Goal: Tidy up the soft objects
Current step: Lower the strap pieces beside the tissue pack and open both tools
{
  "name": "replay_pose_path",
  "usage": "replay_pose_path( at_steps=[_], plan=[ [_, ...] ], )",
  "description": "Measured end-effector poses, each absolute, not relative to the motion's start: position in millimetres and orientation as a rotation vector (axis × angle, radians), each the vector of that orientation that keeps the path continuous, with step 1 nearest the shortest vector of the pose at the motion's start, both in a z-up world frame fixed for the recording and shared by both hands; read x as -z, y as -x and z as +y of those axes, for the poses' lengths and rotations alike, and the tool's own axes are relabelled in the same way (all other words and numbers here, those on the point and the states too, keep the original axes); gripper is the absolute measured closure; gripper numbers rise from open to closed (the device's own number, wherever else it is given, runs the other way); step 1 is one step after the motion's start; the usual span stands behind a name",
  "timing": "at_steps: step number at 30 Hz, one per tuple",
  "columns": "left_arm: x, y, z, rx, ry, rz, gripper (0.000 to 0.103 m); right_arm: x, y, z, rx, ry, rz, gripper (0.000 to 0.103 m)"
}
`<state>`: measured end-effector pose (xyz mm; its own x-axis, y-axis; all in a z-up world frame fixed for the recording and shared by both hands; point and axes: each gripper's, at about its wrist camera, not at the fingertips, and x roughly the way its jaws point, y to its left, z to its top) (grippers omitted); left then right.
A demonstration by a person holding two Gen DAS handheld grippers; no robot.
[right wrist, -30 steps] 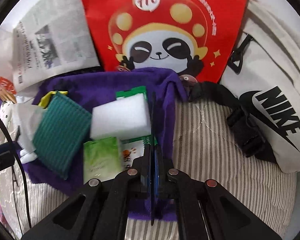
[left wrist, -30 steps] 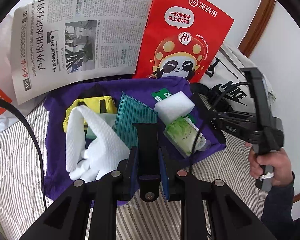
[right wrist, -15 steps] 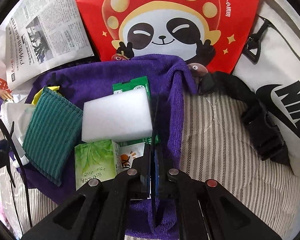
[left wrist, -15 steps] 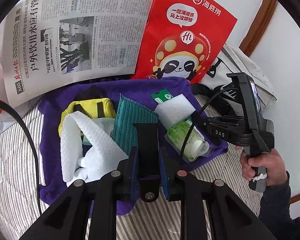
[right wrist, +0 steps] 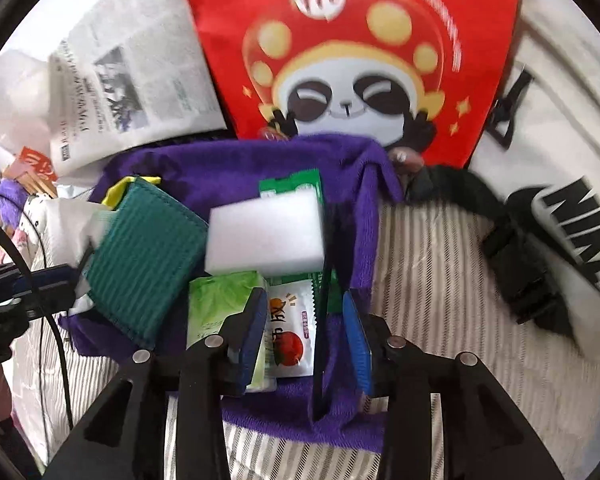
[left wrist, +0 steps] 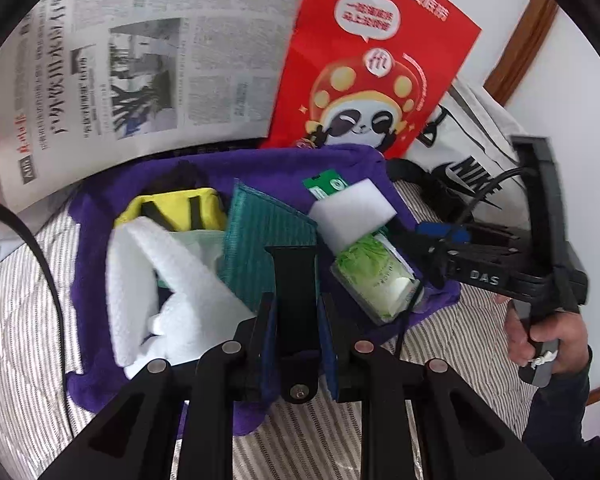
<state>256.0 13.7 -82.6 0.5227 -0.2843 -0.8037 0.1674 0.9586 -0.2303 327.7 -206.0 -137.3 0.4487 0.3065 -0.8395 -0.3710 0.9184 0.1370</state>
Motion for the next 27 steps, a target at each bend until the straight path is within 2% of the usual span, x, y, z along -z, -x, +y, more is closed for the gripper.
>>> replay_pose_path(
  at_steps=[11,17,27],
  plan=[
    [101.4,-280.1,-18.7,0.309,0.071,1.043,0.083,105.3,-296.3,-217.1,-0.387,0.148,0.947,0.064],
    [123.5,-289.7,-35.0,0.313,0.024,1.079,0.083,105.2,-281.4,-236.6,-0.374,0.117,0.946,0.064],
    [124.9,-289.4,-36.3,0.324,0.031,1.077,0.082,108.2,-277.2,-239.5,-0.378,0.106,0.957,0.064]
  ],
)
